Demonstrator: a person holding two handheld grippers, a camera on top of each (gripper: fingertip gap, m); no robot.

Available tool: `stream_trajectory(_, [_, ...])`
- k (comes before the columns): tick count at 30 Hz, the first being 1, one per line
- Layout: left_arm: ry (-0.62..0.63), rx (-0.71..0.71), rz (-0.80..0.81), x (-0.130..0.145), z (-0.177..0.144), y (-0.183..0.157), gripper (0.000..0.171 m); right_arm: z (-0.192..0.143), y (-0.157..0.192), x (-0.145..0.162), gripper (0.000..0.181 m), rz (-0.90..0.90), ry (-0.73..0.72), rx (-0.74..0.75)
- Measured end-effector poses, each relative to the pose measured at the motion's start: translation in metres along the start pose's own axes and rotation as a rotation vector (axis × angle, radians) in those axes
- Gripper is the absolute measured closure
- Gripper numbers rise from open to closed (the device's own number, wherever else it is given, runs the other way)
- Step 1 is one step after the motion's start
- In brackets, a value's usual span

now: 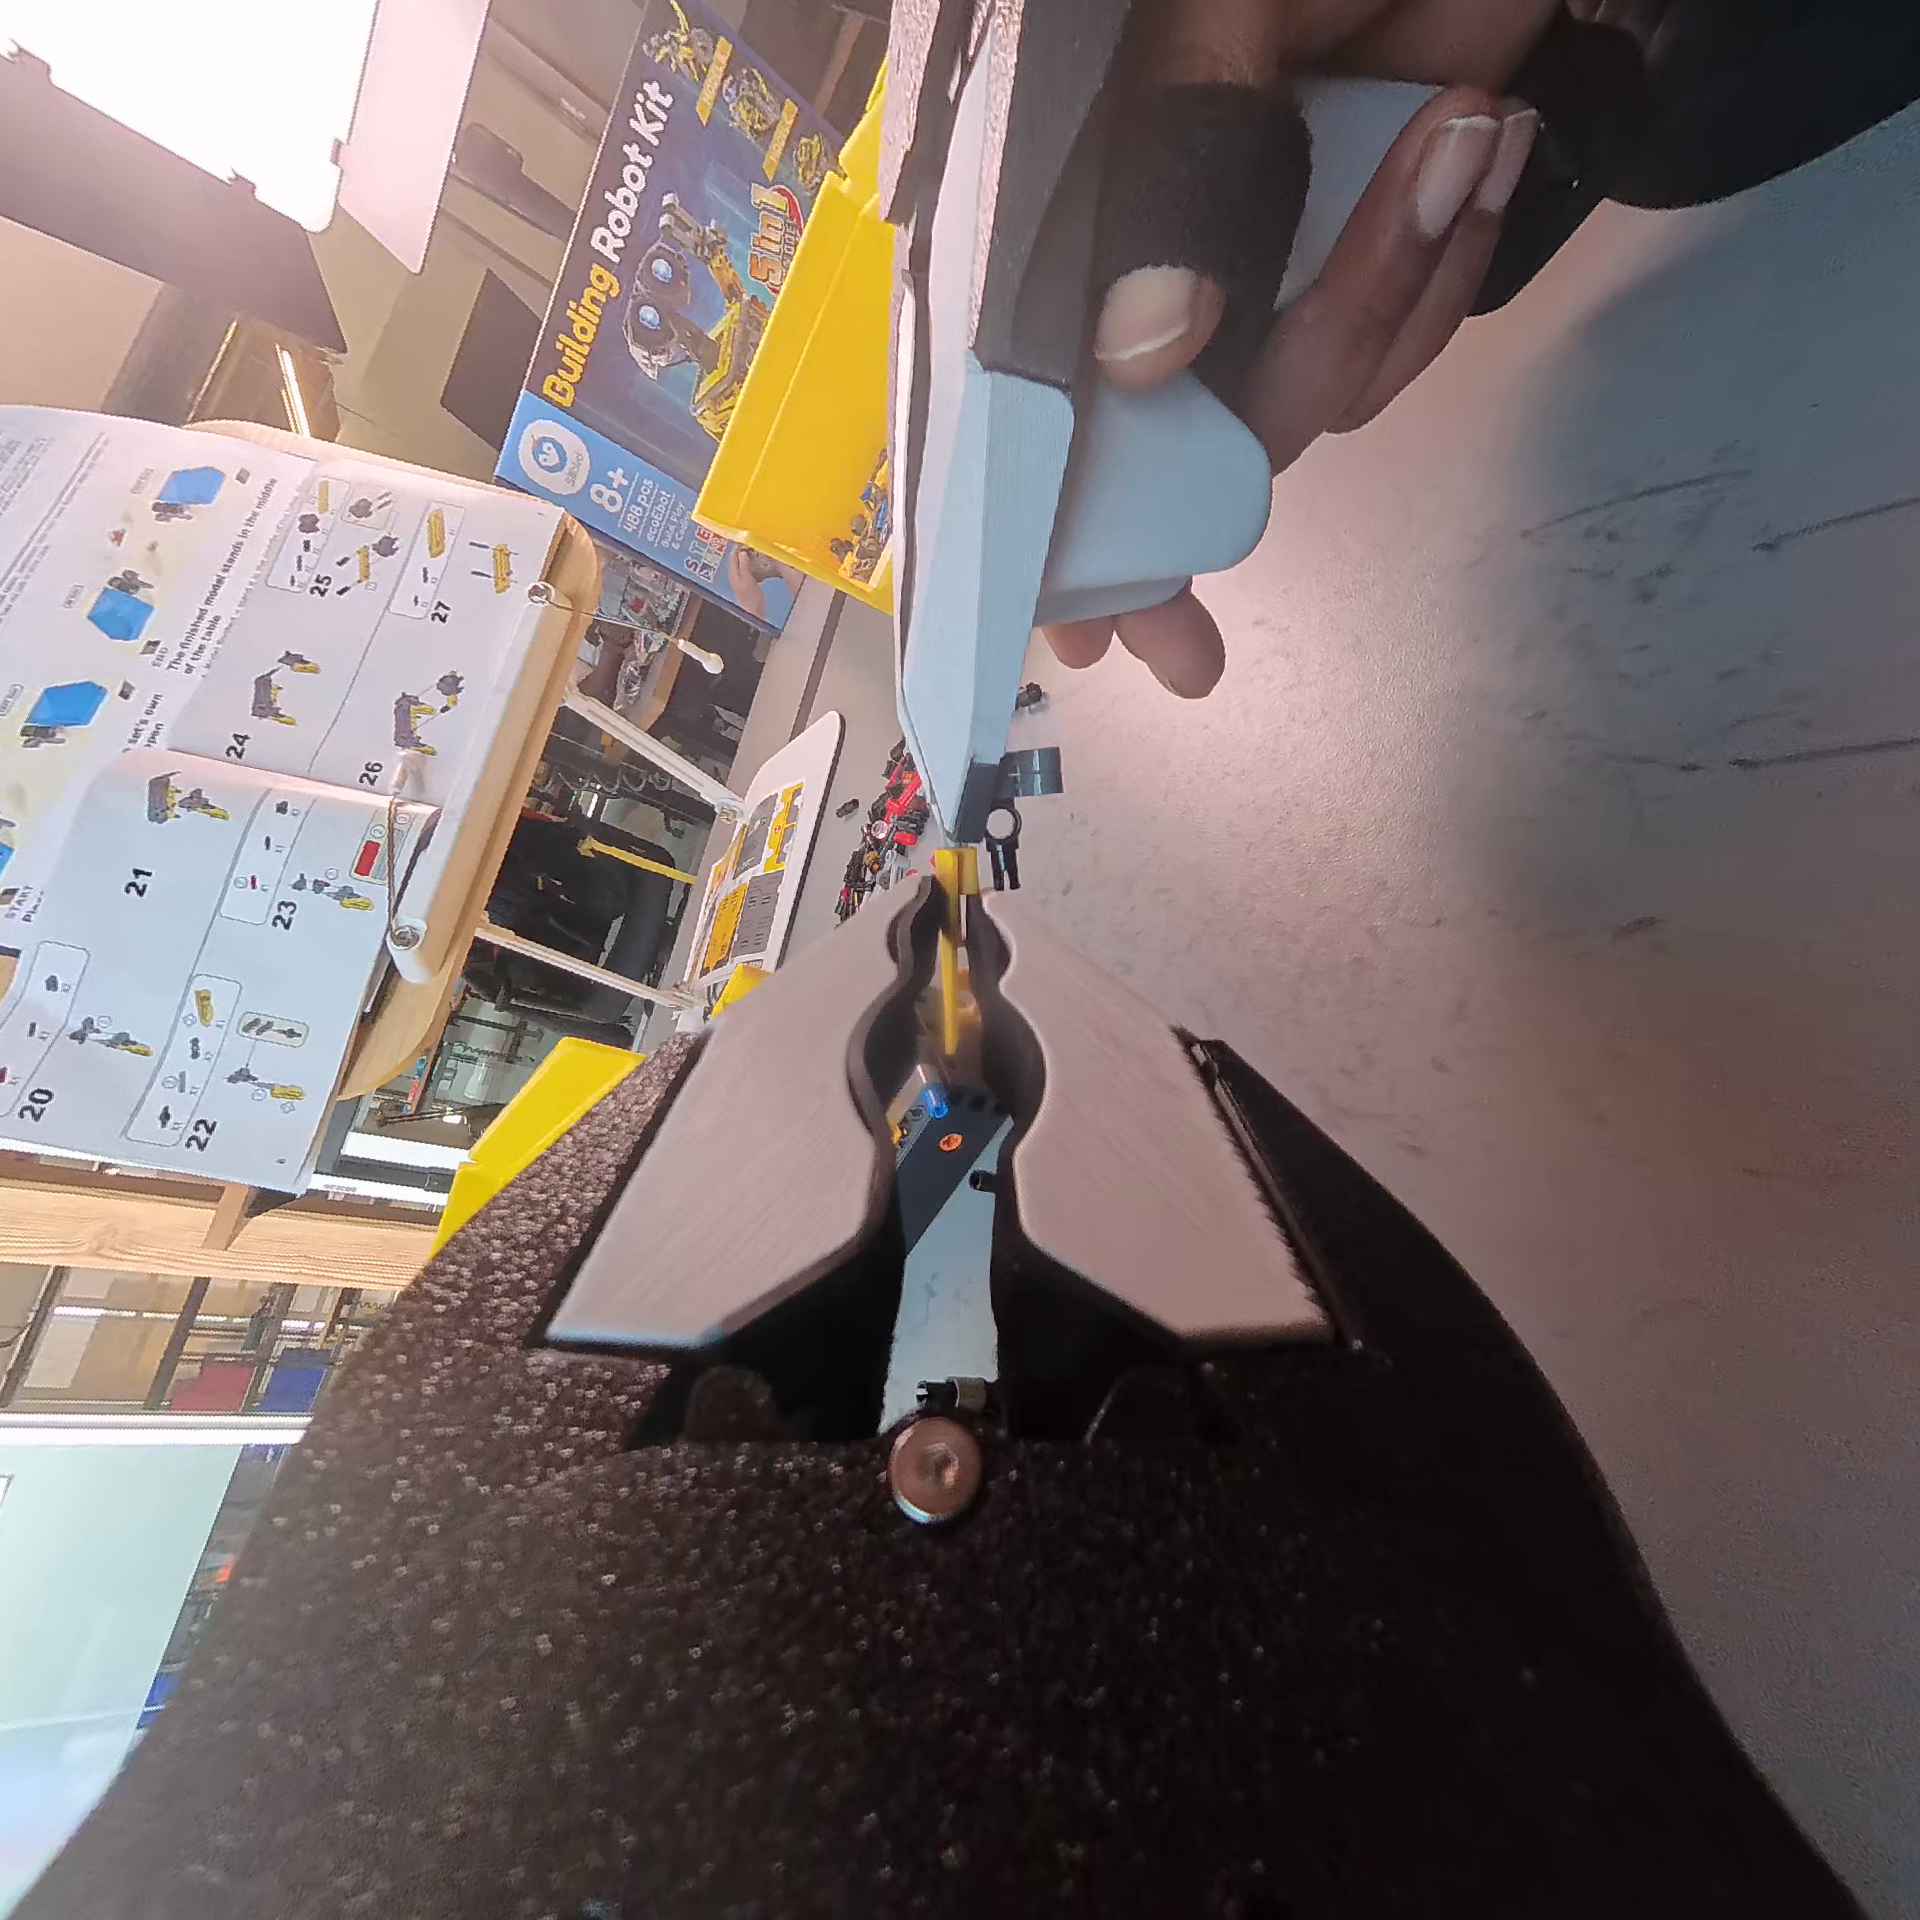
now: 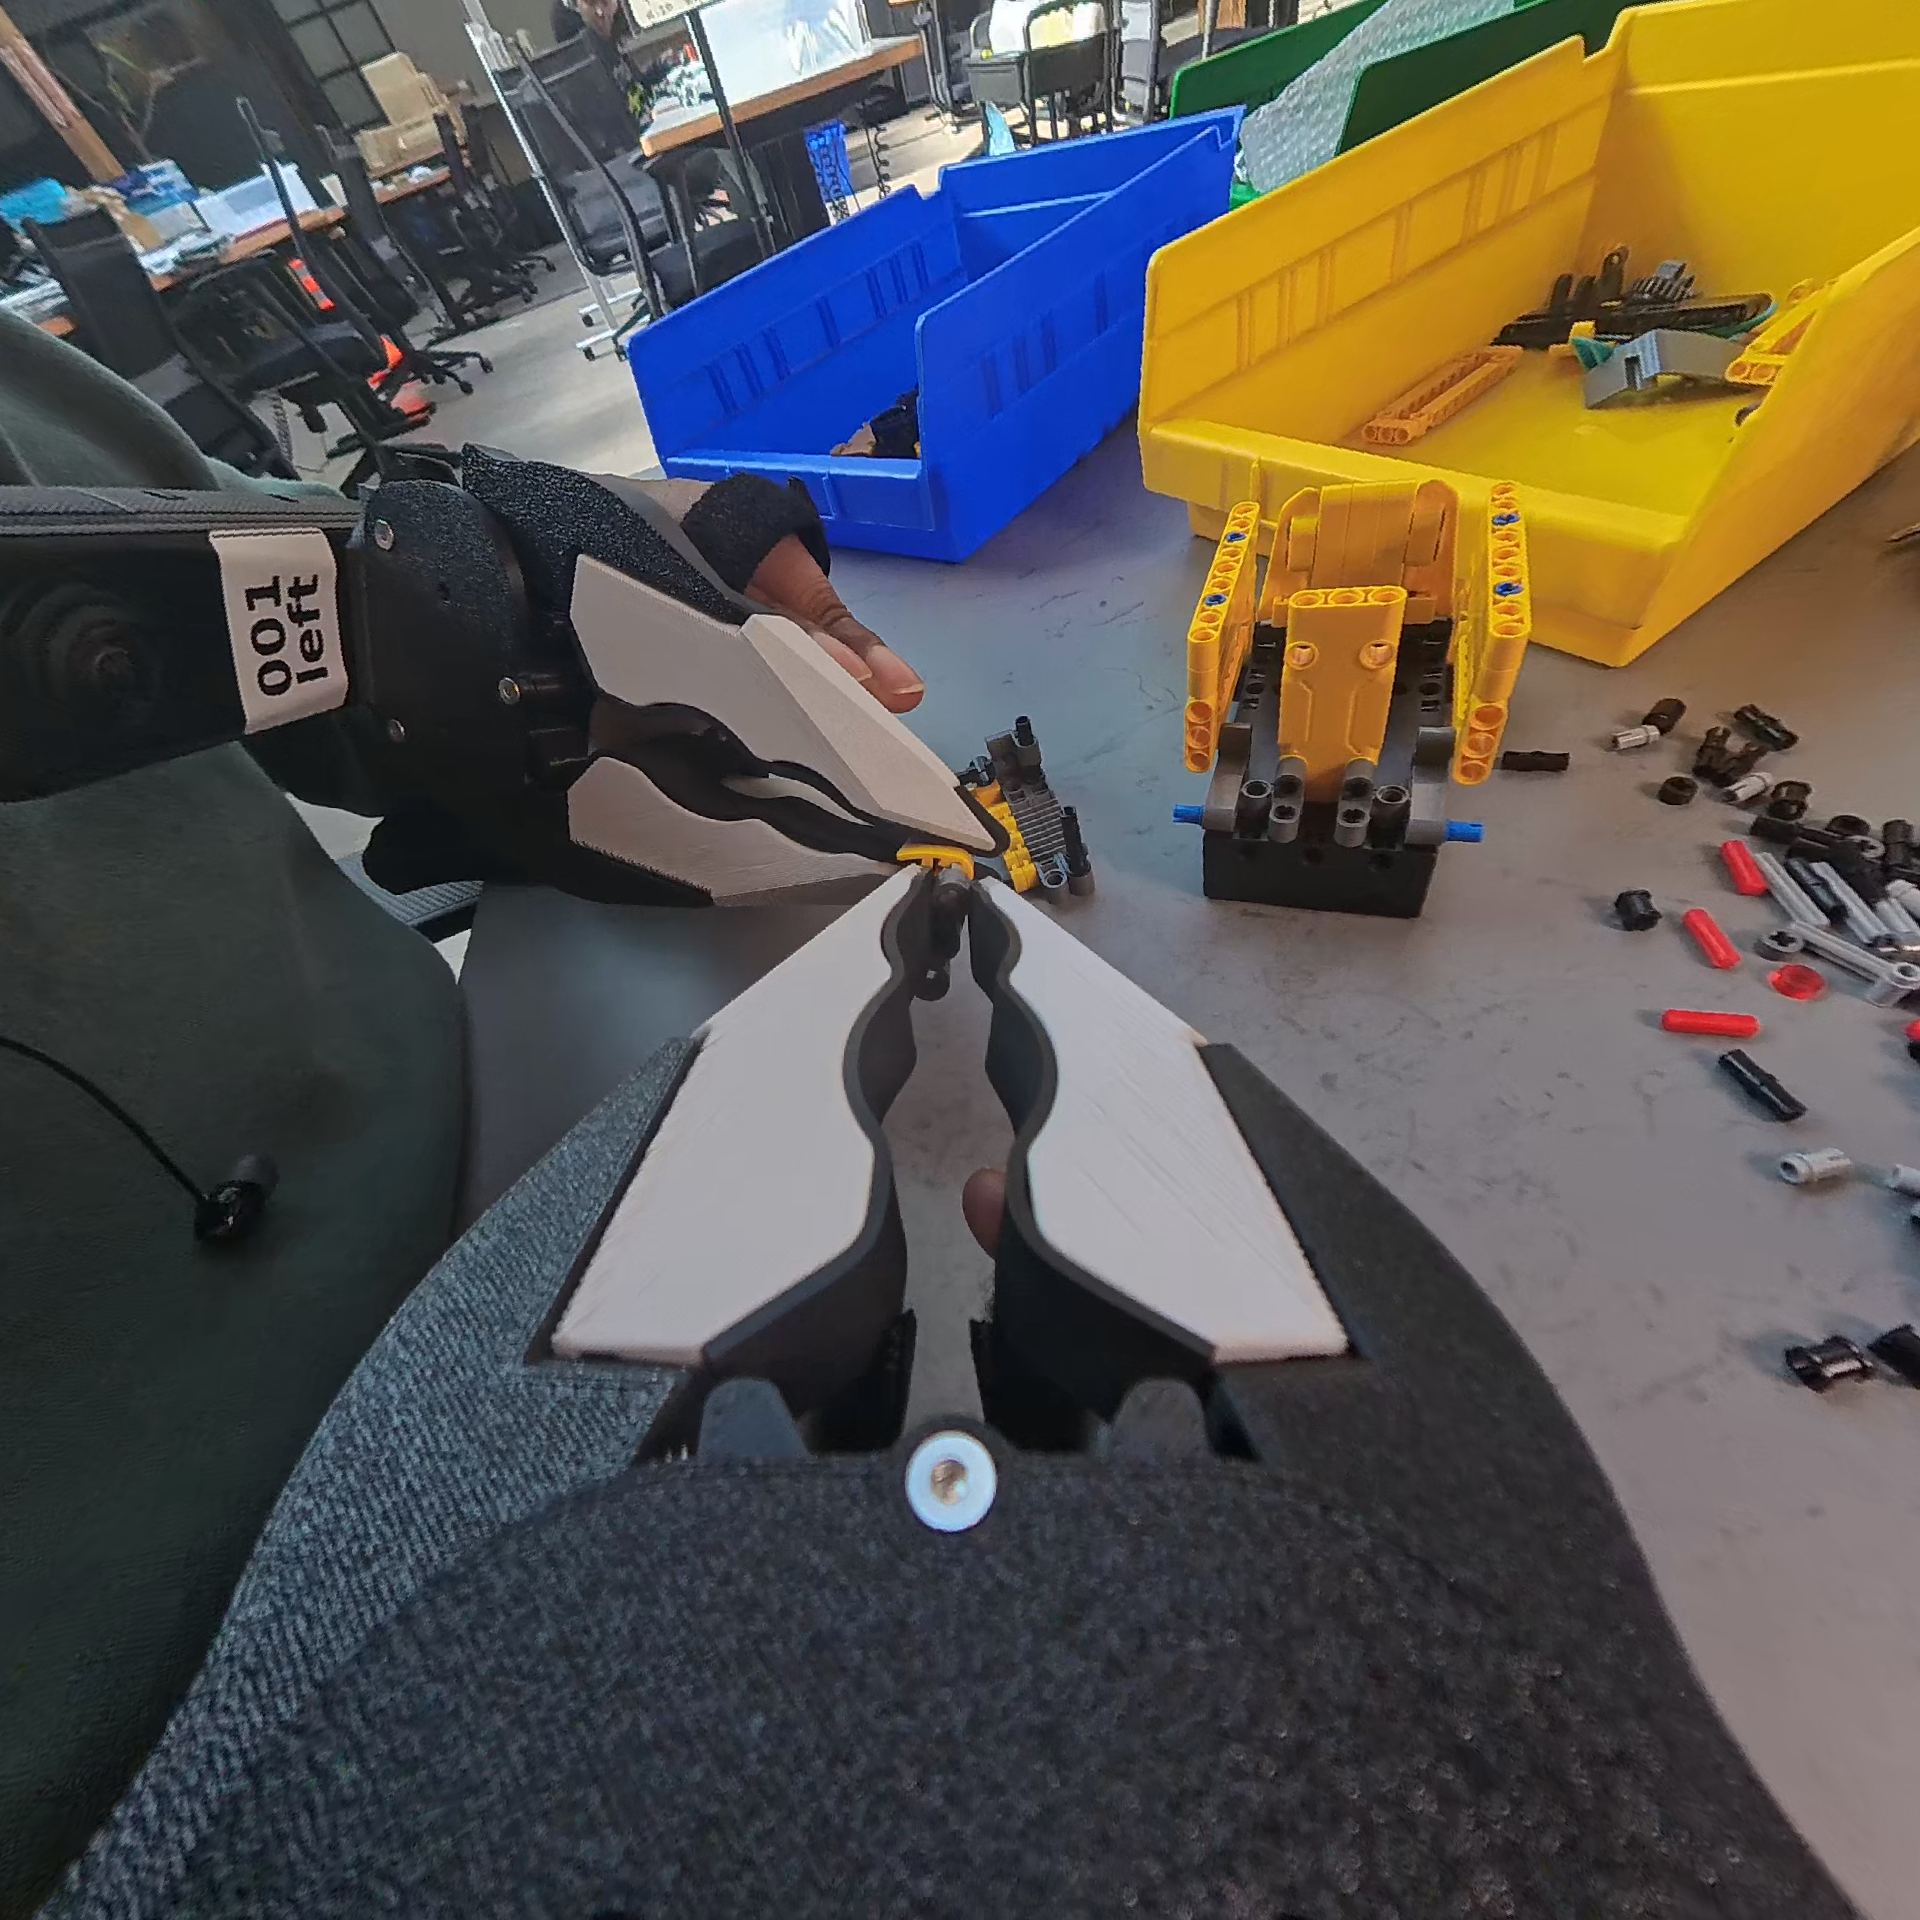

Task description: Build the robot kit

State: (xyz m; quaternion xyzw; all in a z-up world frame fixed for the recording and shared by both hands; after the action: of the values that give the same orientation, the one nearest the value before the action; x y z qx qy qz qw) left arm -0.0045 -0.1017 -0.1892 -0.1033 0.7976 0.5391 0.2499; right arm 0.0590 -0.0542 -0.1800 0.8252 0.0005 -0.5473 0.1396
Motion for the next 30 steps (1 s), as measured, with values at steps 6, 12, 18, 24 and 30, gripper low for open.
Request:
stream_trajectory(6, [0.0,0.048,-0.123,0.004,0.006,0.004,0.17,0.0,-0.005,-0.002,0.176,0.014,-0.023,0.015])
stream_trajectory(12, [-0.054,0.207,-0.527,0.005,0.011,0.02,0.168,-0.012,-0.01,-0.018,0.159,-0.092,-0.112,0.088])
stream_trajectory(18, [-0.059,0.264,-0.684,0.015,0.015,0.024,0.168,-0.007,-0.013,-0.015,0.156,-0.029,-0.082,0.112])
stream_trajectory(24, [-0.036,0.189,-0.522,0.009,0.016,0.018,0.168,-0.004,-0.012,-0.014,0.16,0.068,-0.088,0.057])
stream_trajectory(30, [-0.117,0.248,-0.568,0.005,0.012,0.018,0.165,-0.01,-0.014,-0.01,0.173,0.133,-0.077,-0.03])
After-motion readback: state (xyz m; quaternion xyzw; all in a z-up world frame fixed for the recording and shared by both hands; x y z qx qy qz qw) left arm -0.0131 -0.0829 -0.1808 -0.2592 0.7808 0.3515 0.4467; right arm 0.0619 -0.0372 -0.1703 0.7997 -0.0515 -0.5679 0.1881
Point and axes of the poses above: each gripper's, where its closed fingertips meet, z out along the fingers, x out of its underside, y = z × x across the jaws, the point moved 5 cm from there along -z, back along the fingers, and after that the axes turned 4 degrees about y, right-handed, at the moved point
